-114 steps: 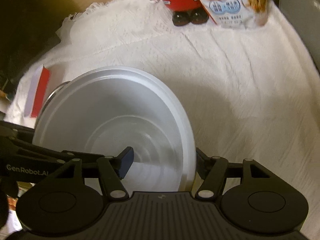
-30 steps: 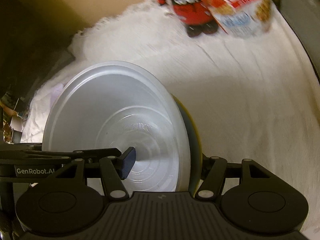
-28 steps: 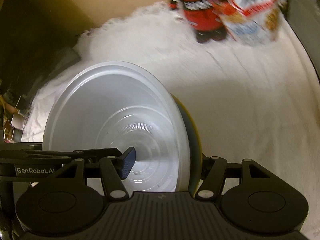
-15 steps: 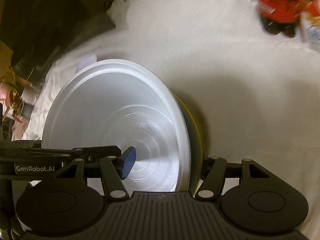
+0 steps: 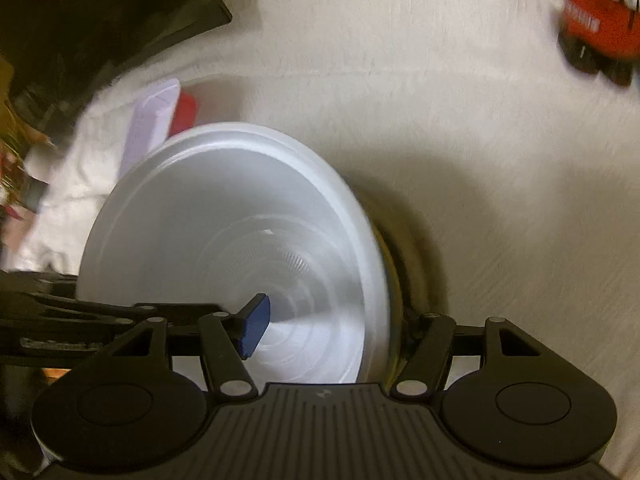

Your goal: Organize plates and bowls

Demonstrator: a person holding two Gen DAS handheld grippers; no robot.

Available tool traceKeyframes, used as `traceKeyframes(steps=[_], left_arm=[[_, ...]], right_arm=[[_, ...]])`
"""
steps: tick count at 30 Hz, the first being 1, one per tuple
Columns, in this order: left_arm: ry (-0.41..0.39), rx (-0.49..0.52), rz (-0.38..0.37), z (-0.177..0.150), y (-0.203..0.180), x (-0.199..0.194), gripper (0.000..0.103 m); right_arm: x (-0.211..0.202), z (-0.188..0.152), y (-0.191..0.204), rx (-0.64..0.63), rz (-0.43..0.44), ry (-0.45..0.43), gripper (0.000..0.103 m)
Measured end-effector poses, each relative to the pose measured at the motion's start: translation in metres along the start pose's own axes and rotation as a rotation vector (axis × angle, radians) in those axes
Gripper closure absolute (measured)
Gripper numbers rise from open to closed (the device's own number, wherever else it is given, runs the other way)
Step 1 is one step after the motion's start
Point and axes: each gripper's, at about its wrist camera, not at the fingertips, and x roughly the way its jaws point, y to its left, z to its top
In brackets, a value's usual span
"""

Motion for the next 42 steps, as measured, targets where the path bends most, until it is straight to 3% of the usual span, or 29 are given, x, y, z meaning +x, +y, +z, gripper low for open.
traceKeyframes(steps=[9,13,15,19,26,31,33,35,38,42], left_arm=[[-0.005,-0.001,0.019,-0.002,0.0,-0.007,0.064],[-0.05,0.023,0.077,-0.003,-0.002,-0.019,0.065],[-0.059,0.014,0.068,-0.002,0.0,-0.024,0.064],[-0.088,-0.008,0.032,-0.004,0.002,-0.036,0.08],[-0.158,-0.022,0.007,-0.011,-0.003,-0.061,0.08],[-0.162,-0.026,0.061,-0.016,-0.001,-0.053,0.078],[-0.147,-0.056,0.043,-0.016,0.005,-0.047,0.078],[-0.149,-0.077,0.029,-0.017,0.008,-0.046,0.078],[-0.165,-0.08,0.036,-0.016,0.005,-0.048,0.083],[-0.178,-0.065,0.009,-0.014,-0.006,-0.05,0.082]], right_arm=[[0.0,0.002,-0.003,0.01,0.01,-0.005,0.038],[-0.005,0.003,0.003,-0.011,-0.011,-0.025,0.038],[-0.011,0.003,0.011,-0.047,-0.031,-0.049,0.038],[-0.024,0.001,0.024,-0.125,-0.086,-0.106,0.038],[-0.04,-0.005,0.015,-0.11,-0.104,-0.145,0.038],[-0.047,-0.011,0.001,-0.071,-0.097,-0.167,0.038],[-0.045,-0.014,-0.005,-0.054,-0.096,-0.162,0.043],[-0.043,-0.015,-0.007,-0.051,-0.083,-0.154,0.06],[-0.044,-0.02,0.002,-0.08,-0.074,-0.164,0.072],[-0.05,-0.028,0.014,-0.124,-0.072,-0.181,0.072]])
